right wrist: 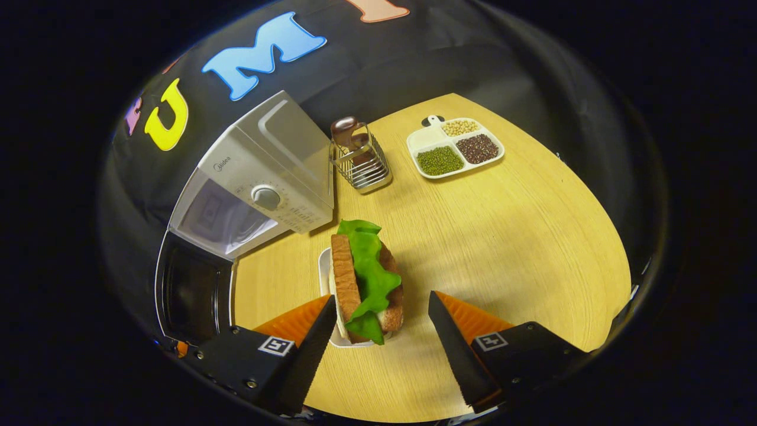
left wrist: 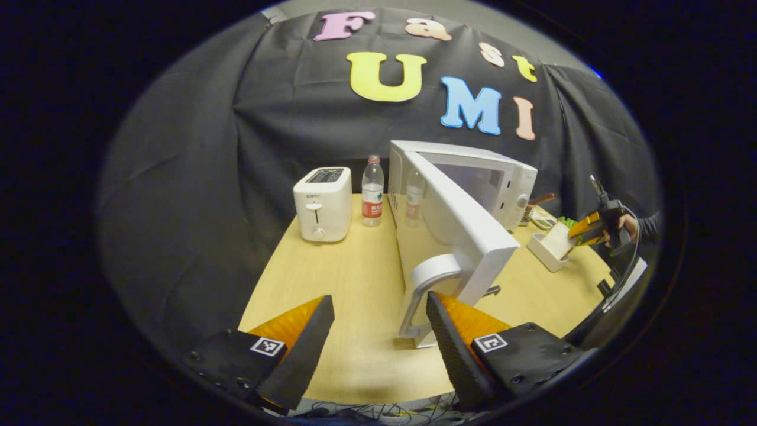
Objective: Open the microwave oven with the left hand, put the food in, and close the microwave oven.
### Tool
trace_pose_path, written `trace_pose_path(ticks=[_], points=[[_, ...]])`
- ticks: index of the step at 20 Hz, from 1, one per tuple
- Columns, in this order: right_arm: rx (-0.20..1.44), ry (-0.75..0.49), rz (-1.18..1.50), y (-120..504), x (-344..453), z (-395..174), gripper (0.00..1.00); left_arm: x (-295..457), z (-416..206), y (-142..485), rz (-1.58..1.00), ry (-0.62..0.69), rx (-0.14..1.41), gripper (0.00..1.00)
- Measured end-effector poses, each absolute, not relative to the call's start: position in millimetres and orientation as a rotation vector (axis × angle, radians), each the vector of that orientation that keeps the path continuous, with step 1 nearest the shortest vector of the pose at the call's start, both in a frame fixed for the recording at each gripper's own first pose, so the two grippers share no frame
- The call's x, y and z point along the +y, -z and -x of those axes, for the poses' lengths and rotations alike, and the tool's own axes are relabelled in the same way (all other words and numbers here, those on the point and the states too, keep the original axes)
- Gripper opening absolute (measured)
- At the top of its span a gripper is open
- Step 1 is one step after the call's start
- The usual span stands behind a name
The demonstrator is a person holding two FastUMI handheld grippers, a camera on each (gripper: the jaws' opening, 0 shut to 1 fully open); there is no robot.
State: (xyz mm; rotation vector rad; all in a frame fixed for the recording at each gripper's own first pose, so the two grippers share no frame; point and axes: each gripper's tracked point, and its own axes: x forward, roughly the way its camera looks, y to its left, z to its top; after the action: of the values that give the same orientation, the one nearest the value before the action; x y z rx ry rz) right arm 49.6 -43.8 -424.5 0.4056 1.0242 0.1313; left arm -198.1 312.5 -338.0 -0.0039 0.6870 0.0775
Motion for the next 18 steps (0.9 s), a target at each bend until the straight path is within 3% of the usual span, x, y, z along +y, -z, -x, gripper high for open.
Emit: trace_pose_path(ticks=[3, 4, 5, 6, 7, 8, 9, 10, 18], points=[[1.058, -0.159, -0.431, 426.3, -34.7, -46.1, 0.92, 315.0, 197.8, 278.9, 0.011, -0.181, 0.556, 1.0], [1.059, -0.161, -0.433, 428.0, -33.6, -47.5, 0.84, 308.0, 198.5, 255.2, -0.001, -0.207, 0.5, 0.95], [1.064, -0.175, -0.439, 428.6, -29.7, -46.6, 0.68, 300.9, 193.9, 232.9, -0.022, -0.232, 0.451, 0.94], [1.06, -0.178, -0.442, 424.4, -30.9, -45.7, 0.68, 288.0, 187.2, 212.8, -0.04, -0.233, 0.408, 0.97], [1.05, -0.186, -0.449, 423.1, -26.4, -49.3, 0.5, 269.8, 177.6, 196.5, -0.048, -0.222, 0.373, 0.97], [1.044, -0.191, -0.45, 420.4, -24.3, -49.5, 0.47, 248.0, 168.7, 185.6, -0.051, -0.192, 0.347, 0.95], [1.036, -0.199, -0.432, 416.1, -22.2, -47.3, 0.31, 226.4, 158.9, 175.0, -0.052, -0.157, 0.325, 0.95], [1.02, -0.223, -0.413, 410.1, -18.3, -46.6, 0.22, 206.8, 149.3, 168.5, -0.054, -0.12, 0.31, 0.97], [0.853, -0.318, -0.483, 334.5, 23.5, -26.2, 0.24, 156.6, 117.9, 112.7, -0.006, -0.034, 0.181, 0.97]])
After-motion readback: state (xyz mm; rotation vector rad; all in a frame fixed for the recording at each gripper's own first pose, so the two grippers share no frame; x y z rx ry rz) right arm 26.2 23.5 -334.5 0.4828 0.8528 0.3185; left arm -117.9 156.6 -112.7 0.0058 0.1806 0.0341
